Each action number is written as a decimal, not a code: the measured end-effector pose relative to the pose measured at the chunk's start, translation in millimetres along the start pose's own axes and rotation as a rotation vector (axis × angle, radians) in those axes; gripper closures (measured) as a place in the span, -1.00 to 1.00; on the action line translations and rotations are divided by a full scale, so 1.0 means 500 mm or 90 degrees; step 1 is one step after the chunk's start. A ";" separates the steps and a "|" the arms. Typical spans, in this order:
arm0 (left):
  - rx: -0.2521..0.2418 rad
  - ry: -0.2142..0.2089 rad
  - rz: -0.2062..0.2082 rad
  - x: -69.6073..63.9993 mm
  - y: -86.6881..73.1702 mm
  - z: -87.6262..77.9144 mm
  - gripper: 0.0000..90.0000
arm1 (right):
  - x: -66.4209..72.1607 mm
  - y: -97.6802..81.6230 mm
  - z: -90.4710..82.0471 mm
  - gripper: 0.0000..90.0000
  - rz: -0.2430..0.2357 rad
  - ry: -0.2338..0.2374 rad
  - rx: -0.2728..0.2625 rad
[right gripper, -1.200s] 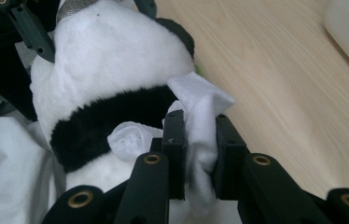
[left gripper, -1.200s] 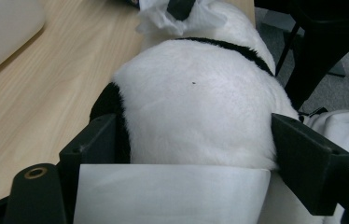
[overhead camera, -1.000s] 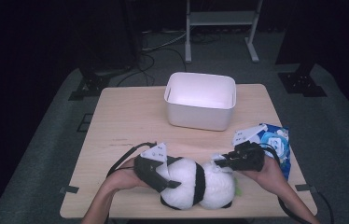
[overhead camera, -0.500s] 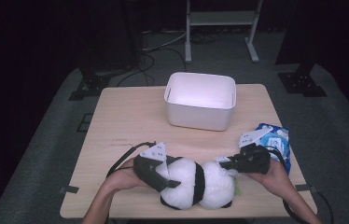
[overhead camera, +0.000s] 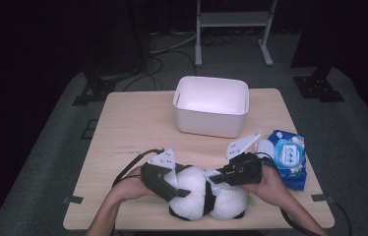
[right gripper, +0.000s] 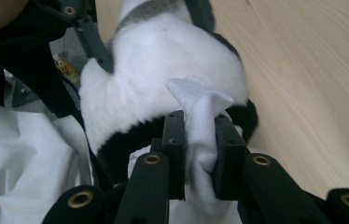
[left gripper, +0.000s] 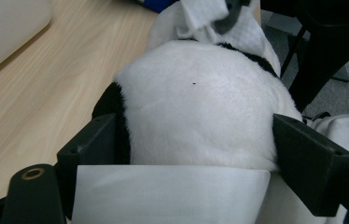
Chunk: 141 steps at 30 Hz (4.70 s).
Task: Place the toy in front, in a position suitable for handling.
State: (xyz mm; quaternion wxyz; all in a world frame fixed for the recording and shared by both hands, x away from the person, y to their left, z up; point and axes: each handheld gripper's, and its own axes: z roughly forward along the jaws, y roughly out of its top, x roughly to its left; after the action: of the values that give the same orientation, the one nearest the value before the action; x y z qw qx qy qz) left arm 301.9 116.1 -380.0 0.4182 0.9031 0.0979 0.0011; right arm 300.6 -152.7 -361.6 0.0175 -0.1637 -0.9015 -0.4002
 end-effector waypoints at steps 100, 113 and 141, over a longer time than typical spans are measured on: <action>0.086 0.001 0.090 0.100 0.094 0.015 -0.39 | -0.079 0.035 0.004 0.76 0.032 -0.037 -0.053; 0.030 0.015 0.048 0.065 0.065 0.006 -0.80 | -0.071 0.019 0.026 0.77 0.026 -0.033 -0.004; -0.011 0.067 0.044 0.014 0.012 -0.036 -0.80 | -0.022 0.010 0.022 0.76 -0.007 -0.014 0.037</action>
State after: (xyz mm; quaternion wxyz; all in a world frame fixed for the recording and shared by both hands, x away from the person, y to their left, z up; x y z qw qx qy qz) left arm 308.3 127.1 -364.2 0.4202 0.9009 0.0881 0.0638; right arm 313.6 -144.9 -367.3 0.0100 -0.1626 -0.9138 -0.3721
